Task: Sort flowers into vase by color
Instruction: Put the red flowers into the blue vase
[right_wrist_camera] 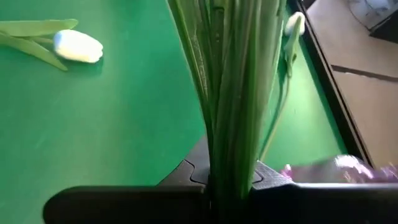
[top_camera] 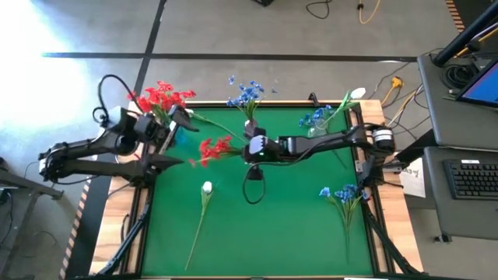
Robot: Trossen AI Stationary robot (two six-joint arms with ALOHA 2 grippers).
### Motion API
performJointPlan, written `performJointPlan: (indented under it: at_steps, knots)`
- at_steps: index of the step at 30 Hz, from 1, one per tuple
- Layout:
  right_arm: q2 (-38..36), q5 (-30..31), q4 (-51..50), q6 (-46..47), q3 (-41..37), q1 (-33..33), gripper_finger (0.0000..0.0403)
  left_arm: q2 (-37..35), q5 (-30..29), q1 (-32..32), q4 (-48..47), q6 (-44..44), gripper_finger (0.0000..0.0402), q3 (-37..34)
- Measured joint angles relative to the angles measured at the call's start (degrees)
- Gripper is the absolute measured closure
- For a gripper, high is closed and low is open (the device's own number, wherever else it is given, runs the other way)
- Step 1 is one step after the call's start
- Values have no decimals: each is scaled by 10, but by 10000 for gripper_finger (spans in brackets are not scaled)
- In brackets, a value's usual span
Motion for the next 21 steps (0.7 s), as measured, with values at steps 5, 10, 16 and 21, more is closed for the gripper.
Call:
performJointPlan:
  at_steps: [5, 10, 16, 21]
  knots:
    - [-90, -1, 41, 19, -91, 12, 394, -32, -5, 0, -129, 65, 2, 0]
    - [-189, -4, 170, 20, -187, 42, 394, -46, -71, -2, -269, 85, 2, -3]
    - [-239, -52, 338, 27, -265, 48, 394, -10, -97, -15, -199, 70, 2, -69]
    - [-229, -64, 415, 32, -277, 49, 394, 33, -76, -27, -34, 49, 2, -130]
